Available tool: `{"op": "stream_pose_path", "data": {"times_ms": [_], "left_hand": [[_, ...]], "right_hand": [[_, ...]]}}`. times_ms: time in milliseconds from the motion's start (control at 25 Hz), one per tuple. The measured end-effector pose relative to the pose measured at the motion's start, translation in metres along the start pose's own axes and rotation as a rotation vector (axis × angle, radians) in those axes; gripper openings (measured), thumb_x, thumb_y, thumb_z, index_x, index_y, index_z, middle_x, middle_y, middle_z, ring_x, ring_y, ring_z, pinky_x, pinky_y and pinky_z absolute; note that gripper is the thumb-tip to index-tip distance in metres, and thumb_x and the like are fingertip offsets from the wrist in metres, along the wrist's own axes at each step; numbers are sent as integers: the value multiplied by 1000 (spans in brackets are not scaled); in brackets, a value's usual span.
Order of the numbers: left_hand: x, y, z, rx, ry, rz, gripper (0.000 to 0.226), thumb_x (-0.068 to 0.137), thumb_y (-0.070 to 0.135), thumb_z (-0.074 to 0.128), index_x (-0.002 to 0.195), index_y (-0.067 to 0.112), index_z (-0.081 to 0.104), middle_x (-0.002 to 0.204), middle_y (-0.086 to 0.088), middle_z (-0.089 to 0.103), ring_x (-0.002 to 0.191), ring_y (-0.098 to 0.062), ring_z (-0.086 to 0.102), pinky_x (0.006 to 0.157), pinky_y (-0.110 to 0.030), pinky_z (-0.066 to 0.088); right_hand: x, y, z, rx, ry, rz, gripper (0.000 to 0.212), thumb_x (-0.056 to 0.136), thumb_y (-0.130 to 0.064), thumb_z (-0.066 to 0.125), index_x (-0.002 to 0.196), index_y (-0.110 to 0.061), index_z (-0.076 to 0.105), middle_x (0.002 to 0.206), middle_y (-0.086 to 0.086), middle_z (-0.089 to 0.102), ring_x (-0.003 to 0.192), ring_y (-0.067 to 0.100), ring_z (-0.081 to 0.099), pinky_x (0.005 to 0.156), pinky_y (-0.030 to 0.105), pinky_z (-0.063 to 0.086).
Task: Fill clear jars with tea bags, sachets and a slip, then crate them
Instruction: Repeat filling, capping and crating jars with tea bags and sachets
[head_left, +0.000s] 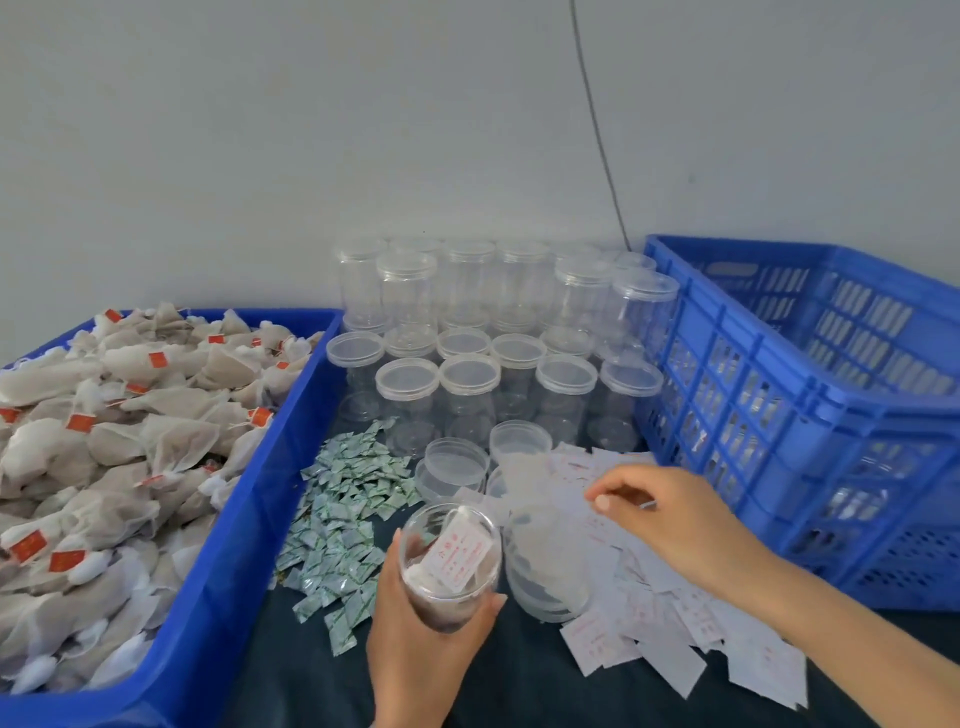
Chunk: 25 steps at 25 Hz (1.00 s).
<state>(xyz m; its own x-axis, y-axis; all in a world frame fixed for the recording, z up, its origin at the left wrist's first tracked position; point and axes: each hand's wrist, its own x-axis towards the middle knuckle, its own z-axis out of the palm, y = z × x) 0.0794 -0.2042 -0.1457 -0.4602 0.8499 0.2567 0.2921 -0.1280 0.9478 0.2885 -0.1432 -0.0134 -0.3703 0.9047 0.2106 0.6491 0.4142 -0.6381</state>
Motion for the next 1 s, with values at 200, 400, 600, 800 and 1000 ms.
{"op": "stream_pose_path", "data": {"times_ms": [200,400,600,800,1000], "left_hand": [[26,103,24,-131,-86,274,107,44,69,81,137,36,39,124,23,53,118,-3,54,87,-40,55],[38,223,73,-358,-459,449,86,52,50,84,125,45,40,117,22,62,106,0,63,79,-19,54],[64,312,151,-283,-605,744,113,65,28,88,149,23,13,129,20,47,129,-10,46,108,-36,41],[115,365,240,454,-295,1333,48,73,57,70,105,21,66,115,4,59,117,-22,45,91,-30,28],[182,361,335,981,-545,1374,34,93,39,56,123,23,59,124,0,60,118,-22,53,94,-35,40]], "right_hand": [[-22,-31,-47,-172,43,-399,31,92,-26,54,122,-35,55,117,-21,55,104,-5,54,90,10,42],[-32,-35,-155,-303,341,-555,36,89,-48,50,125,-43,49,107,-22,61,92,-10,62,78,4,47],[-30,-7,-259,-341,505,-326,43,67,-78,59,99,-51,55,99,-23,68,84,0,69,76,39,57],[6,35,-323,-494,575,-34,42,50,-71,70,80,-44,59,77,-17,70,68,-2,66,63,21,51],[90,105,-336,-921,416,117,30,66,-42,80,86,-24,67,86,9,70,86,30,64,69,31,41]]}}
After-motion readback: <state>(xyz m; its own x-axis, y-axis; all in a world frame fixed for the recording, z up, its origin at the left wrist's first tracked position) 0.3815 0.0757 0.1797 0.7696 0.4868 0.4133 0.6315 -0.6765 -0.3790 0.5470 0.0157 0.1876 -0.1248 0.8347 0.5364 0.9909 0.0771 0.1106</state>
